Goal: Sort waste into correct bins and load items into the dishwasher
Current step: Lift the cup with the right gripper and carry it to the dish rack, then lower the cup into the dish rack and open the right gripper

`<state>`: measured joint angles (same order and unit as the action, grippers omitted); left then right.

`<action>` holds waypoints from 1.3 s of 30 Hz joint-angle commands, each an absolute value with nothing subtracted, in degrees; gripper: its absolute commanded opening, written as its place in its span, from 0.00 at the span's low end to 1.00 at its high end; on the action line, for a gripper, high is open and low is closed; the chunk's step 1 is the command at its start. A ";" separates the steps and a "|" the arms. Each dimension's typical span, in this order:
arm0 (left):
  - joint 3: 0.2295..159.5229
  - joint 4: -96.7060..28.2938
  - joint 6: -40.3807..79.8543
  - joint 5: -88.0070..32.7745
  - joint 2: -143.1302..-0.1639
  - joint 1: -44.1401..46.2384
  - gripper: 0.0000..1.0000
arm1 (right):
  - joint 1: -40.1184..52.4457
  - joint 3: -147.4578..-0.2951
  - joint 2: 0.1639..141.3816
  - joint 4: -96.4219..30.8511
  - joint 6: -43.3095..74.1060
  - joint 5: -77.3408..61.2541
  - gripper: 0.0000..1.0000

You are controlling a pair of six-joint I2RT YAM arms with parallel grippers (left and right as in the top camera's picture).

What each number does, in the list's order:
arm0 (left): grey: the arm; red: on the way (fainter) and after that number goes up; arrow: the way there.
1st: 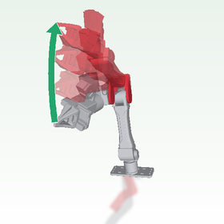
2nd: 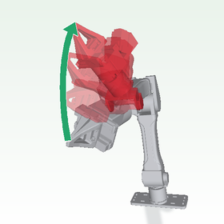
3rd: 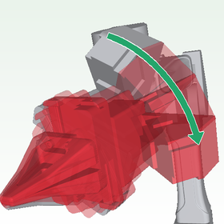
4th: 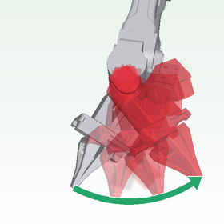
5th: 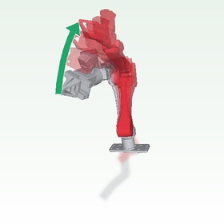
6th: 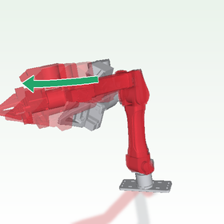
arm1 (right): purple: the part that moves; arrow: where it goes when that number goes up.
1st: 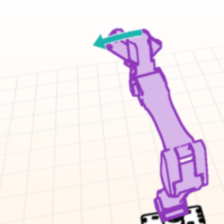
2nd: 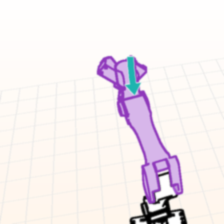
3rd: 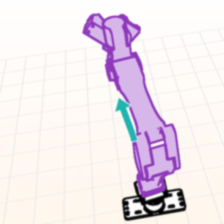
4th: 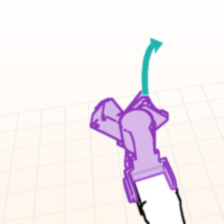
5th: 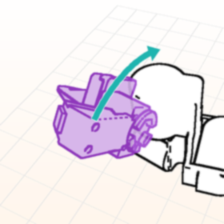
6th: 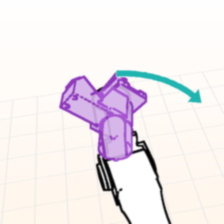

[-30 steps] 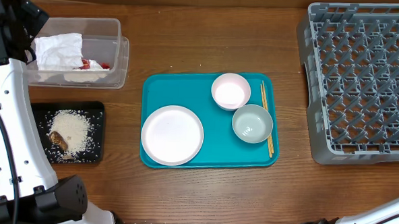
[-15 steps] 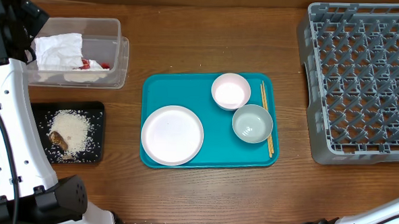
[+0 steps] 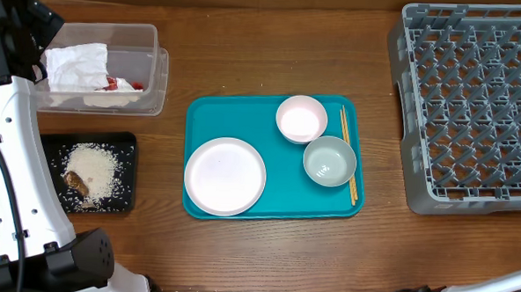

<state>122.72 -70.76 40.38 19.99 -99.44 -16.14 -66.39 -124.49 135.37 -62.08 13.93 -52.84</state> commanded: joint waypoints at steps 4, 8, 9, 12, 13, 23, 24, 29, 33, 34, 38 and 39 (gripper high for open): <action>122.83 -70.72 40.73 20.99 -99.63 -16.10 1.00 | -66.81 -122.74 137.86 -59.70 11.97 -50.30 0.05; 122.83 -70.72 40.73 20.99 -99.63 -16.12 1.00 | -66.08 -122.74 137.86 -57.54 12.27 -57.41 0.04; 122.83 -70.72 40.73 20.97 -99.63 -16.12 1.00 | -65.71 -122.74 137.86 -57.25 12.25 -57.56 0.04; 122.83 -70.72 40.73 20.99 -99.63 -16.10 1.00 | -64.53 -122.74 137.86 -56.80 12.29 -57.76 0.04; 122.83 -70.72 40.73 20.97 -99.63 -16.12 1.00 | -64.10 -122.74 137.86 -56.34 12.29 -58.41 0.04; 122.83 -70.72 40.73 20.97 -99.63 -16.12 1.00 | -60.29 -122.74 137.91 -50.96 17.50 -60.07 0.04; 122.83 -70.72 40.73 20.99 -99.63 -16.12 1.00 | -60.07 -122.74 137.93 -50.89 18.17 -60.27 0.04; 122.83 -70.72 40.73 20.99 -99.63 -16.10 1.00 | -59.64 -122.74 137.82 -45.23 25.30 -70.24 0.04; 122.83 -70.72 40.73 20.99 -99.63 -16.10 1.00 | -60.40 -122.74 137.80 -44.73 27.75 -70.02 0.04; 122.83 -70.72 40.73 20.99 -99.63 -16.10 1.00 | -60.47 -122.74 137.80 -44.38 27.70 -70.00 0.04; 122.83 -70.72 40.73 20.97 -99.66 -16.12 1.00 | -60.45 -122.74 137.80 -43.86 24.99 -67.79 0.04; 122.83 -70.72 40.73 20.99 -99.63 -16.12 1.00 | -60.34 -122.72 137.82 -44.58 24.67 -65.84 0.04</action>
